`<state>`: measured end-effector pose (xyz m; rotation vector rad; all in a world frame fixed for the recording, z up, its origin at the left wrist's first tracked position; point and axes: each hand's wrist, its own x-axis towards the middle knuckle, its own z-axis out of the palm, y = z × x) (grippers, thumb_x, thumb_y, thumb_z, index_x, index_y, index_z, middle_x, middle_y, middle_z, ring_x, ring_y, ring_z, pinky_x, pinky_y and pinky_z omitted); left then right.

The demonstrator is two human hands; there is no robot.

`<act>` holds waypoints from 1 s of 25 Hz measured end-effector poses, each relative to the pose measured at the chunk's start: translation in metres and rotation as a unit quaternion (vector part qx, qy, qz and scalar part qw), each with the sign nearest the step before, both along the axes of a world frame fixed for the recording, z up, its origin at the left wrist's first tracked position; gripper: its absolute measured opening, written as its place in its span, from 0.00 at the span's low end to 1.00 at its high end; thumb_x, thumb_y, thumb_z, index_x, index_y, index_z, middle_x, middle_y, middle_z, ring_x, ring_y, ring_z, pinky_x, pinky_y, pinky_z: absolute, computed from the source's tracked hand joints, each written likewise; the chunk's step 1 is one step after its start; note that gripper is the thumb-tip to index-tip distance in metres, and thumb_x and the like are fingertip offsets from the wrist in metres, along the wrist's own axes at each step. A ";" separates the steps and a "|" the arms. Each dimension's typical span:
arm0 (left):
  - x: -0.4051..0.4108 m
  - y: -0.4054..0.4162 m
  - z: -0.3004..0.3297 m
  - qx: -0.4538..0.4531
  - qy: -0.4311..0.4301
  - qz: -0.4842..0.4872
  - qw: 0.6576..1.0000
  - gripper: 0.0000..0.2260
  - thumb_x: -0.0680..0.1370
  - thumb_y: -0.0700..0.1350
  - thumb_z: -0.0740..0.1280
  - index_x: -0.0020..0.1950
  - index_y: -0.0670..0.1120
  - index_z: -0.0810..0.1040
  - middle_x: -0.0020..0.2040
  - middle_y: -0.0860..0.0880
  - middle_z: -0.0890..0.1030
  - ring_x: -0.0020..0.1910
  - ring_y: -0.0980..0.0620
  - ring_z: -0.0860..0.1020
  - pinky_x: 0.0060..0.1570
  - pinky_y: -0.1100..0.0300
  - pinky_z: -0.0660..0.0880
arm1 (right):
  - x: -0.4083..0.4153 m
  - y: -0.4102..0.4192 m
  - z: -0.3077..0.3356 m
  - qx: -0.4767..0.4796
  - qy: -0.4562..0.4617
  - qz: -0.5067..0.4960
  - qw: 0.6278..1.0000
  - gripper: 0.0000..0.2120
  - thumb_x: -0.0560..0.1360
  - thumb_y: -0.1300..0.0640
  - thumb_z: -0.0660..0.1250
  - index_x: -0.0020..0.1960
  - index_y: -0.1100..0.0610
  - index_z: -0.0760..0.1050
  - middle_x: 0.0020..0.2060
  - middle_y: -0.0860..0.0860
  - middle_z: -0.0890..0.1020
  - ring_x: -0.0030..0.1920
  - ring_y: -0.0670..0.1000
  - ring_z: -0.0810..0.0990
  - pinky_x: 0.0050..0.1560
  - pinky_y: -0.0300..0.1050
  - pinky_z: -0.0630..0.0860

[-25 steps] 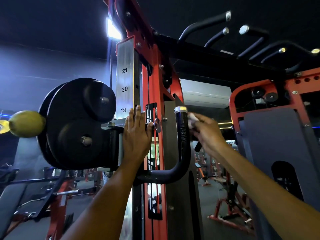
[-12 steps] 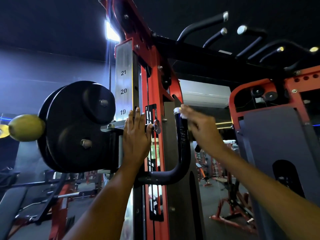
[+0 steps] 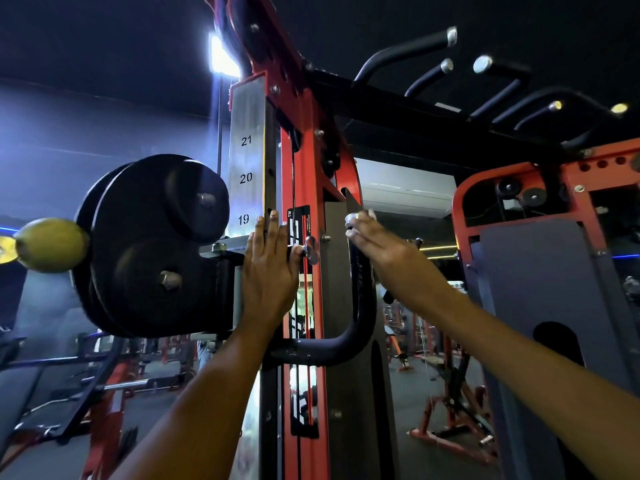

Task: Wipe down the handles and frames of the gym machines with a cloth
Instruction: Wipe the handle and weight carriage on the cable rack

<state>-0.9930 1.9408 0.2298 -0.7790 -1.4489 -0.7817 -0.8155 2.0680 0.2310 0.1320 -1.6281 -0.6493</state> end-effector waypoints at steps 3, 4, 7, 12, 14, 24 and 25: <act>-0.001 -0.001 -0.001 -0.005 -0.006 -0.016 1.000 0.31 0.79 0.59 0.40 0.78 0.45 0.55 0.79 0.49 0.50 0.74 0.57 0.42 0.71 0.57 0.42 | 0.002 0.016 -0.084 0.075 -0.074 -0.034 0.994 0.36 0.62 0.70 0.71 0.69 0.63 0.64 0.70 0.58 0.66 0.72 0.56 0.62 0.66 0.53 0.63; -0.001 -0.001 -0.002 -0.003 -0.005 -0.019 1.000 0.31 0.79 0.59 0.40 0.79 0.45 0.55 0.79 0.49 0.50 0.74 0.57 0.42 0.71 0.57 0.42 | 0.012 0.017 -0.108 0.106 -0.104 -0.053 0.987 0.38 0.62 0.67 0.72 0.70 0.61 0.62 0.71 0.56 0.64 0.73 0.56 0.59 0.68 0.53 0.62; -0.002 0.000 -0.002 0.006 -0.002 -0.037 0.999 0.31 0.79 0.59 0.42 0.78 0.45 0.56 0.79 0.49 0.52 0.74 0.57 0.43 0.71 0.58 0.44 | 0.018 0.019 -0.094 0.112 -0.098 -0.024 0.989 0.30 0.69 0.63 0.69 0.68 0.62 0.64 0.68 0.58 0.69 0.72 0.55 0.63 0.70 0.48 0.61; -0.008 -0.004 -0.005 -0.025 0.005 -0.040 0.999 0.29 0.80 0.57 0.44 0.78 0.46 0.56 0.79 0.51 0.49 0.76 0.56 0.44 0.72 0.57 0.44 | -0.001 -0.008 -0.063 0.024 -0.030 -0.036 0.999 0.27 0.61 0.65 0.73 0.60 0.65 0.76 0.60 0.60 0.77 0.65 0.58 0.72 0.60 0.54 0.72; -0.009 -0.006 -0.012 -0.037 0.016 -0.035 0.999 0.27 0.81 0.54 0.46 0.78 0.45 0.58 0.78 0.53 0.47 0.77 0.56 0.44 0.73 0.57 0.44 | 0.006 -0.009 -0.114 0.074 -0.081 -0.042 0.993 0.29 0.61 0.63 0.72 0.62 0.62 0.75 0.62 0.57 0.76 0.69 0.56 0.66 0.62 0.53 0.69; -0.008 -0.008 -0.017 -0.041 0.019 -0.032 0.998 0.27 0.80 0.53 0.45 0.77 0.44 0.58 0.77 0.54 0.46 0.76 0.57 0.43 0.73 0.59 0.42 | -0.009 -0.026 -0.003 -0.458 0.041 0.342 0.819 0.16 0.78 0.66 0.60 0.64 0.56 0.73 0.53 0.50 0.78 0.39 0.45 0.77 0.31 0.29 0.74; -0.009 -0.008 -0.018 -0.040 0.018 -0.033 0.999 0.27 0.80 0.53 0.45 0.77 0.44 0.58 0.77 0.54 0.47 0.76 0.57 0.43 0.73 0.59 0.42 | -0.013 -0.025 -0.025 -0.483 0.039 0.351 0.801 0.15 0.78 0.64 0.60 0.62 0.53 0.74 0.50 0.48 0.78 0.40 0.43 0.77 0.34 0.31 0.75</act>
